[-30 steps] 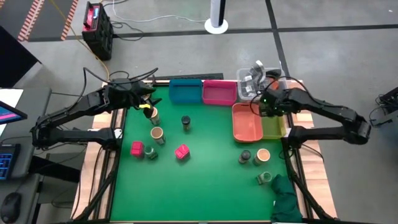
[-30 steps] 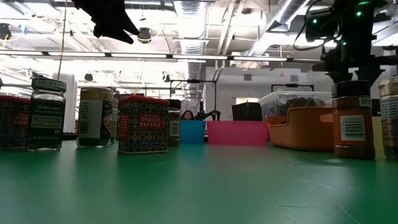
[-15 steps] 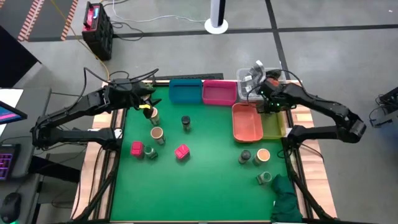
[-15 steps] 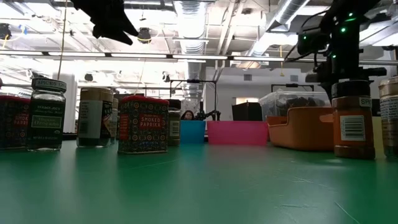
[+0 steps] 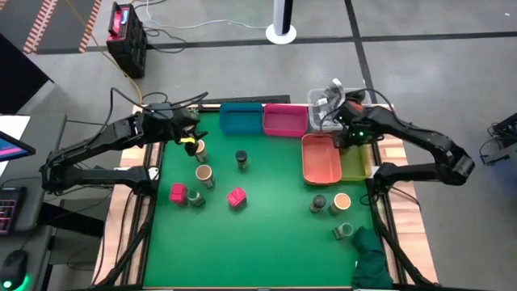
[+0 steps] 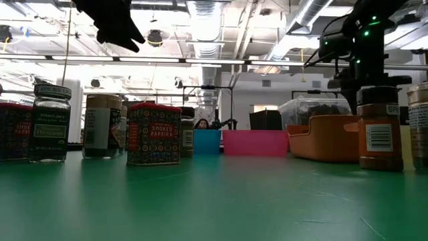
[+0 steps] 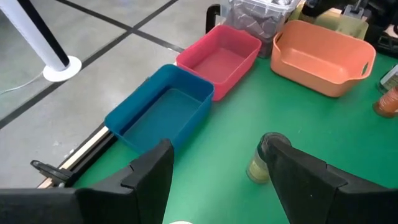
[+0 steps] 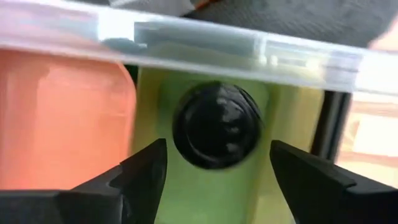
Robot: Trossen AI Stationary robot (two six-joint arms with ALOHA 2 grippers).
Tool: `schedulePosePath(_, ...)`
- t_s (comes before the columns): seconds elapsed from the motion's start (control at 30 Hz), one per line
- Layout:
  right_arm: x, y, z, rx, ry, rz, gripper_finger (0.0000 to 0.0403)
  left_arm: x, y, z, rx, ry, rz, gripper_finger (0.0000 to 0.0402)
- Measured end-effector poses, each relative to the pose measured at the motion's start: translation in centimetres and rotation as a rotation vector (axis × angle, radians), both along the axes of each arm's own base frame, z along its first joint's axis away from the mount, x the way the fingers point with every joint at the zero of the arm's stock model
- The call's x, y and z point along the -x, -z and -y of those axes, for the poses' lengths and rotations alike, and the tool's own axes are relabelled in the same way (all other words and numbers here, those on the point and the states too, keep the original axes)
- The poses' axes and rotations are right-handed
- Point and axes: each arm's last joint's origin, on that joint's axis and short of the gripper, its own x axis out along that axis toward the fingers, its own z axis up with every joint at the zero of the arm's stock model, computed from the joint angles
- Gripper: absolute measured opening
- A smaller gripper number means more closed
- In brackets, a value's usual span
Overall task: Sort spices by type
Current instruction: Put the bottom black seasoning bottle into the yellow bin
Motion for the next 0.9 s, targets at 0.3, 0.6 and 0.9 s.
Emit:
schedulePosePath(0.3,-0.8,-4.9,-2.7,-0.012,-0.16,0.071,0.0311,-0.2,-0.2,0.2,0.044,0.054,0.053,0.0242)
schedulePosePath(0.6,-6.8,-5.4,-11.0,-0.045,-0.639,0.287,0.0311,-0.3,-0.3,0.2,0.059,0.083,0.073,0.0242)
schedulePosePath(0.9,-8.7,-3.4,-18.6,-0.153,-0.798,0.263,0.0339,-0.4,-0.4,0.2,0.038,0.094,0.077,0.0242)
